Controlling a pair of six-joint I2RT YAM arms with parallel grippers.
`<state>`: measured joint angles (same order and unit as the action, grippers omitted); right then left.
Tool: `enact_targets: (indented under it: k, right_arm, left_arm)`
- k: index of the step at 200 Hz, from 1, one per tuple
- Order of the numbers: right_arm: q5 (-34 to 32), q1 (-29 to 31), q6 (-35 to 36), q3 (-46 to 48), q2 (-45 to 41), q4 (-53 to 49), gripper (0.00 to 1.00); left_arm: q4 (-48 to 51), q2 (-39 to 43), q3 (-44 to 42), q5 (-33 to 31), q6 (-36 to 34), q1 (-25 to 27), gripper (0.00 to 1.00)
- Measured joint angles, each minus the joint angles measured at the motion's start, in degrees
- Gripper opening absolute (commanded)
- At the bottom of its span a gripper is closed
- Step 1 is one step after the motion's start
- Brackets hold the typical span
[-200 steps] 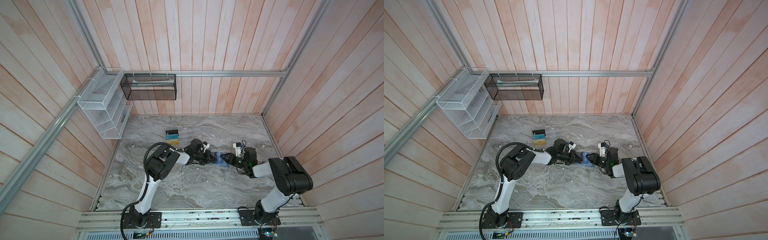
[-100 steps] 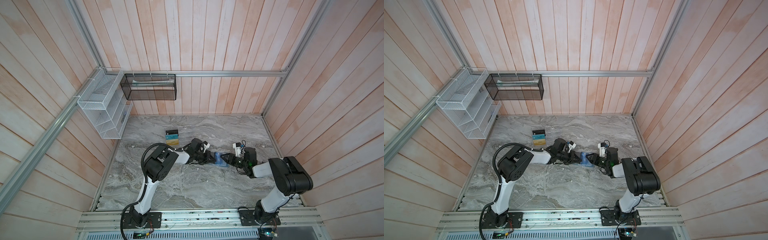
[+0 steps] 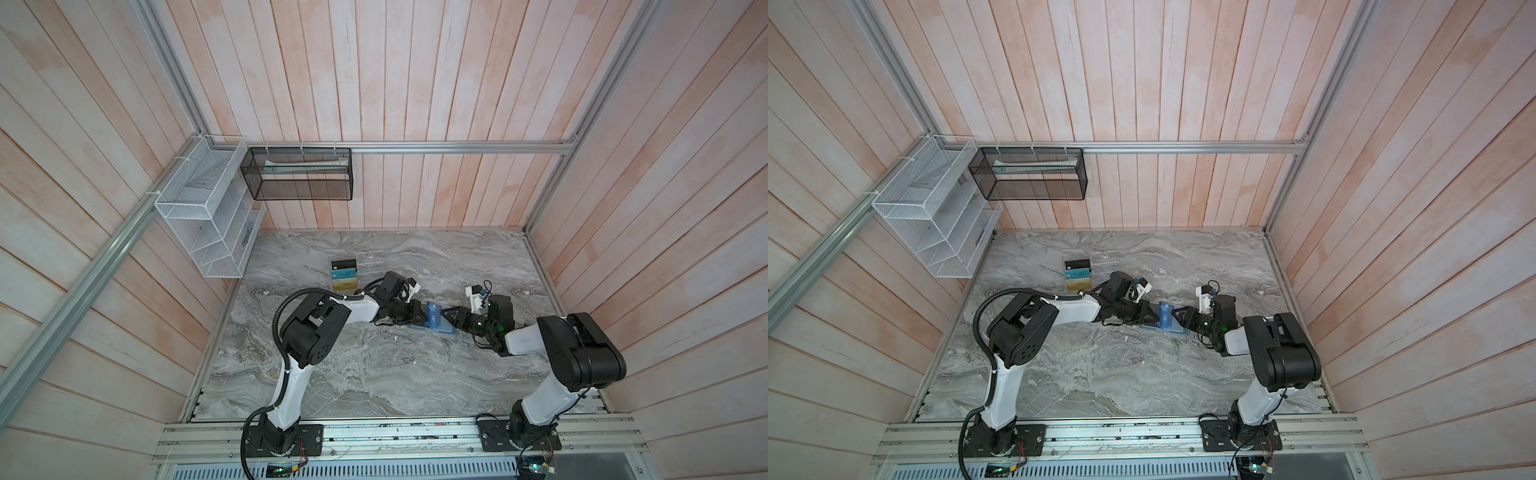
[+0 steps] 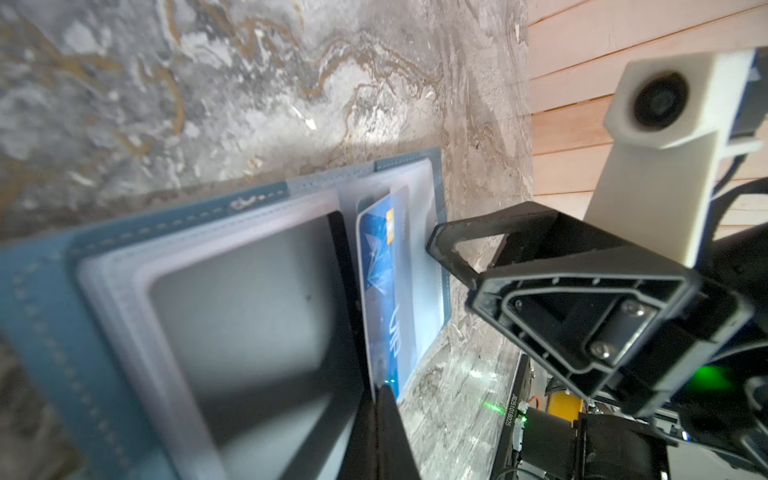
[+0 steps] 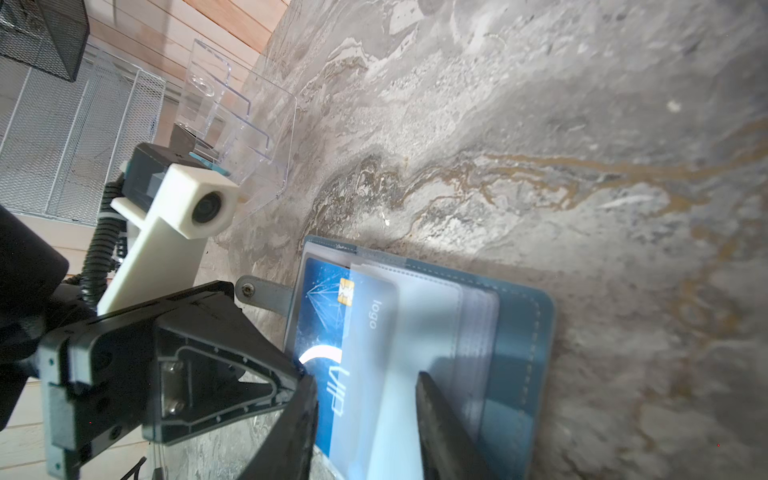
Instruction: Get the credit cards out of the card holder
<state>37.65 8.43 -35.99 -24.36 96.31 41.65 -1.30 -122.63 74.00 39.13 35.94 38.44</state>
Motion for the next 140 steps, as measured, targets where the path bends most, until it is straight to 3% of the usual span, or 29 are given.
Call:
enact_targets:
  k: [97, 121, 140]
  right_arm:
    - [-0.02, 0.00, -0.04, 0.09, -0.63, -0.55, 0.44]
    - [-0.04, 0.00, 0.04, 0.33, -2.03, -1.92, 0.51]
    - [-0.09, 0.00, 0.07, 0.42, -3.72, -3.43, 0.63]
  left_arm:
    - [14.84, 4.83, 6.16, -7.98, -10.69, -1.05, 0.00]
    - [16.81, 6.14, 6.21, -9.79, -11.91, -1.07, 0.00]
    - [15.93, 8.68, 4.42, -10.08, -11.93, -1.36, 0.00]
